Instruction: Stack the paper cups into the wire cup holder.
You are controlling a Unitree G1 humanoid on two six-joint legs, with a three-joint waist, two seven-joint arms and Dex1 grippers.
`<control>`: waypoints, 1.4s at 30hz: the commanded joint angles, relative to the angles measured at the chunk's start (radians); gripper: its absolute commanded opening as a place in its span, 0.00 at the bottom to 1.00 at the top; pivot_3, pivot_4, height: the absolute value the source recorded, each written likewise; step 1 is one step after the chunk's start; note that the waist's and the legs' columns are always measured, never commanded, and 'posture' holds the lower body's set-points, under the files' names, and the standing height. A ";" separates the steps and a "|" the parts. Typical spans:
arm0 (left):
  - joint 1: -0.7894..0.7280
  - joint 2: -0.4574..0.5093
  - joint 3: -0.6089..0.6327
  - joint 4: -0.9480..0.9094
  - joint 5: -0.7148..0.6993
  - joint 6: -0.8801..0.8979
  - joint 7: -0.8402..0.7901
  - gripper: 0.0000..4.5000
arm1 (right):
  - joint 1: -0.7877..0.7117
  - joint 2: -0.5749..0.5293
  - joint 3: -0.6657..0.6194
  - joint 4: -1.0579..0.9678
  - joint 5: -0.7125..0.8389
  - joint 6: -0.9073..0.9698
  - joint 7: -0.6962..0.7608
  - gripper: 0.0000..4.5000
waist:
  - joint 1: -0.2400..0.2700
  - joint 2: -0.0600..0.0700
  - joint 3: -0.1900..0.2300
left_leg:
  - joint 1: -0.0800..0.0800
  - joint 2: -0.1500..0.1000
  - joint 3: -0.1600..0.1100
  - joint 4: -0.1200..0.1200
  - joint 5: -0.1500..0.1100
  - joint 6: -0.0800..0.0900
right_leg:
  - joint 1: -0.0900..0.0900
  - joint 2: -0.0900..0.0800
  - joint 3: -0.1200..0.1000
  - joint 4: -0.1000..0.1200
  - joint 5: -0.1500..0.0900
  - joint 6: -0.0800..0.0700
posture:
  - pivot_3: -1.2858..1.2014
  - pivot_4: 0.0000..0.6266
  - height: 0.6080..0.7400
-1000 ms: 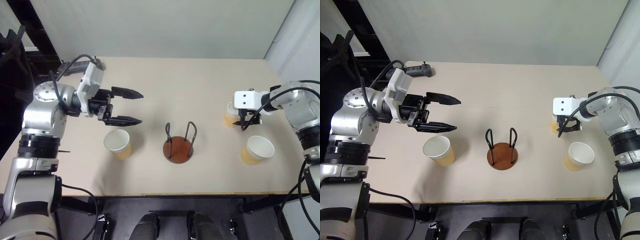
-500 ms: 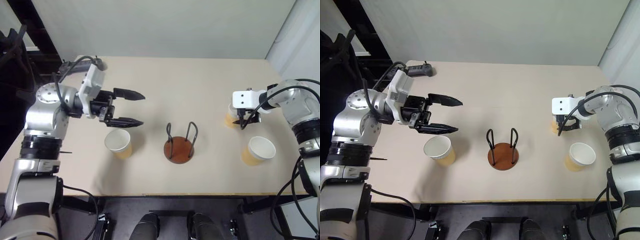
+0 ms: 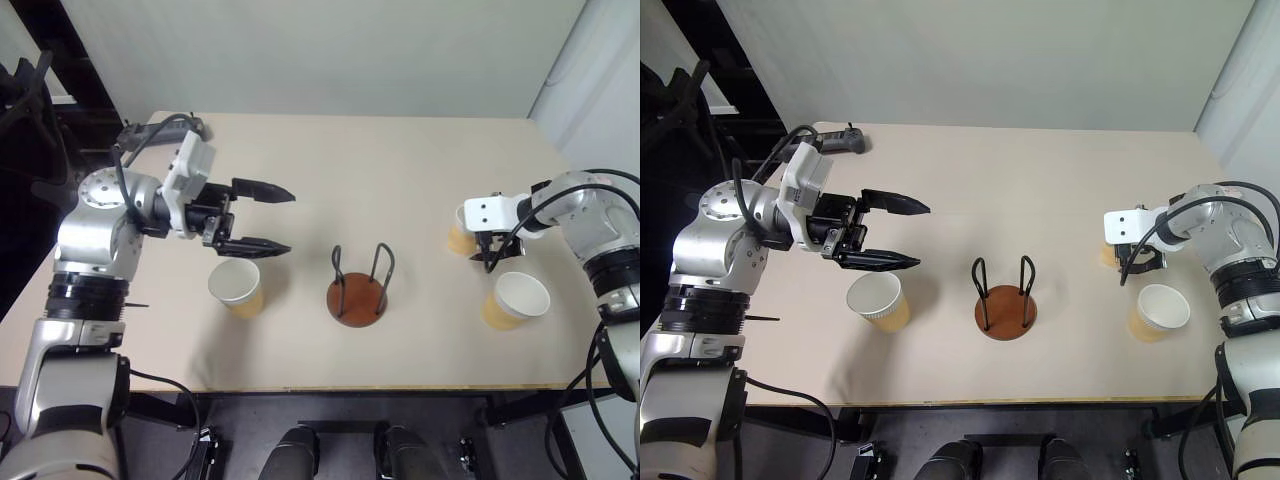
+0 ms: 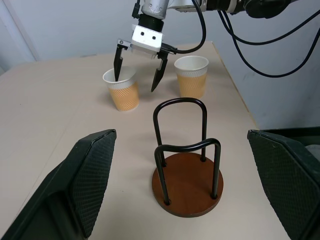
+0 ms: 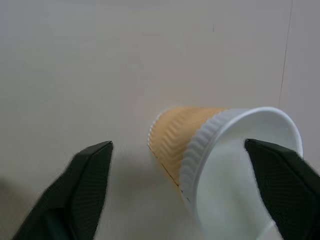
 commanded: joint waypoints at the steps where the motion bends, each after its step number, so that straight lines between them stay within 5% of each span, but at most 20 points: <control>1: -0.005 0.003 0.034 -0.016 -0.005 -0.010 -0.038 1.00 | -0.037 -0.014 -0.008 -0.003 -0.015 -0.019 -0.011 0.65 | 0.000 0.000 0.000 | 0.000 0.000 0.000 0.000 0.000 0.000 | 0.000 0.000 0.000 0.000 0.000 0.000 | 0.52 0.24 1.00; 9: 0.000 0.004 0.035 -0.015 -0.006 -0.014 -0.039 1.00 | -0.048 -0.020 -0.014 -0.006 -0.020 -0.016 0.010 0.00 | 0.000 0.000 0.000 | 0.000 0.000 0.000 0.000 0.000 0.000 | 0.000 0.000 0.000 0.000 0.000 0.000 | 0.52 0.24 1.00; 20: -0.006 -0.018 0.005 0.002 -0.011 -0.027 -0.039 1.00 | -0.039 -0.075 -0.055 -0.233 0.053 0.073 0.183 0.00 | 0.001 0.000 0.000 | 0.000 0.000 0.000 0.000 0.000 0.000 | 0.000 0.000 0.000 0.000 0.000 0.000 | 0.52 0.24 1.00; 29: -0.050 -0.035 -0.061 0.061 -0.026 -0.059 -0.039 1.00 | -0.088 -0.084 -0.098 -0.567 0.188 0.352 0.362 0.00 | -0.001 0.000 0.000 | 0.000 0.000 0.001 0.000 0.001 0.000 | 0.000 0.000 0.000 -0.001 -0.001 -0.001 | 0.52 0.24 1.00; 42: -0.146 -0.069 -0.192 0.188 -0.063 -0.133 -0.039 1.00 | -0.251 -0.060 0.005 -0.814 0.377 0.655 0.380 0.00 | 0.000 0.000 0.000 | -0.001 -0.001 0.000 0.000 0.003 0.000 | 0.000 0.001 0.000 -0.001 -0.003 -0.001 | 0.52 0.24 1.00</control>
